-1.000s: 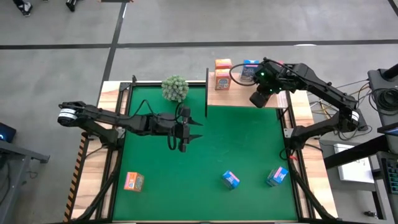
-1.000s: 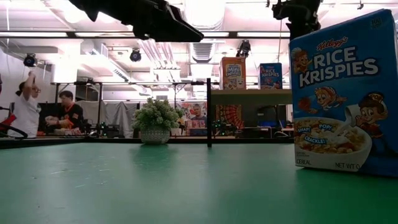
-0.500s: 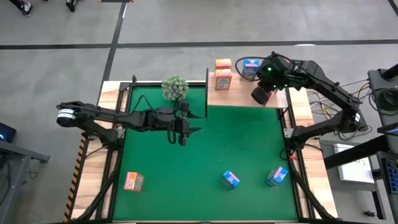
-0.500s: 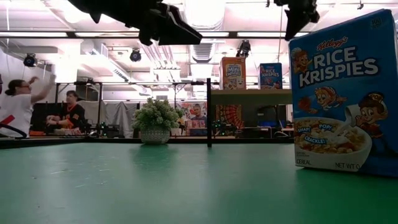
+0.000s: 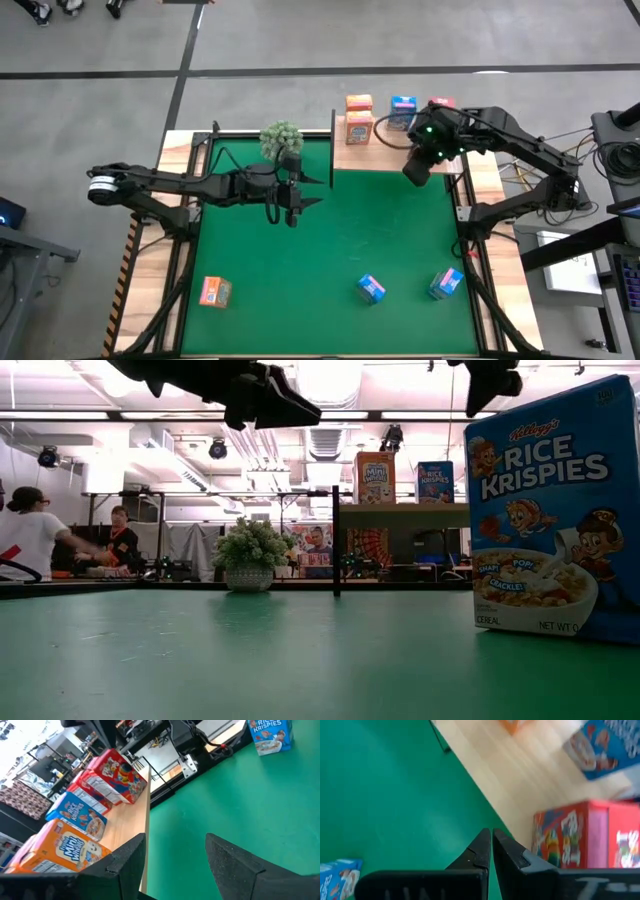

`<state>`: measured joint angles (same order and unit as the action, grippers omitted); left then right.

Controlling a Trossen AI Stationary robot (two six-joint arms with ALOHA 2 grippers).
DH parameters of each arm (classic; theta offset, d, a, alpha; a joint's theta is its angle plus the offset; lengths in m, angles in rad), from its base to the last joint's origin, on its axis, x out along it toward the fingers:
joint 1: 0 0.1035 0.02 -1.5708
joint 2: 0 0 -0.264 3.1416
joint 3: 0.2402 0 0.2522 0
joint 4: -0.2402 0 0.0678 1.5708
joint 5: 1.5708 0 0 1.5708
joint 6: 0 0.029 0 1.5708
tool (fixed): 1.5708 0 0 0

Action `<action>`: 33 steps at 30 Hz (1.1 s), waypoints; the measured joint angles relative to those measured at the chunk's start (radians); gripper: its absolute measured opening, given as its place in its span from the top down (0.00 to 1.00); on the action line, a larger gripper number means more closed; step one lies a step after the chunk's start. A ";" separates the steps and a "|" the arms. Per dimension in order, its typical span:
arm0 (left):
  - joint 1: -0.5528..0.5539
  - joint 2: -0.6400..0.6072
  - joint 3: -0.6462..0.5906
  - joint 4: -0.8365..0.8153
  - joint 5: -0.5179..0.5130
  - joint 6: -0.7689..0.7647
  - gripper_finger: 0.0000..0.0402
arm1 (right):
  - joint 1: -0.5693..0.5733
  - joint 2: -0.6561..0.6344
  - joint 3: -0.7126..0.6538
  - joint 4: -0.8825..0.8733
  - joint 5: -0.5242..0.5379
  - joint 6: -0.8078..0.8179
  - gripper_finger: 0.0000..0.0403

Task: Stack cereal on shelf
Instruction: Put the red cereal box on the shelf

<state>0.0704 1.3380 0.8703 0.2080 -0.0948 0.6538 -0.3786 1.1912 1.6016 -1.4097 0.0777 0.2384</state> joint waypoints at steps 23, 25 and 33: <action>0.000 0.000 -0.002 -0.038 0.000 -0.017 0.53 | 0.054 -0.095 -0.177 0.054 0.108 -0.022 0.98; 0.000 0.000 -0.002 -0.038 0.000 -0.017 0.53 | 0.066 -0.130 -0.217 0.102 0.108 -0.026 0.98; 0.000 0.000 -0.003 -0.035 0.000 -0.017 0.53 | 0.074 -0.270 -0.377 0.286 0.108 -0.030 0.98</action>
<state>0.0704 1.3380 0.8677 0.1726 -0.0944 0.6369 -0.3050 0.9213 1.2249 -1.1236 0.1856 0.2089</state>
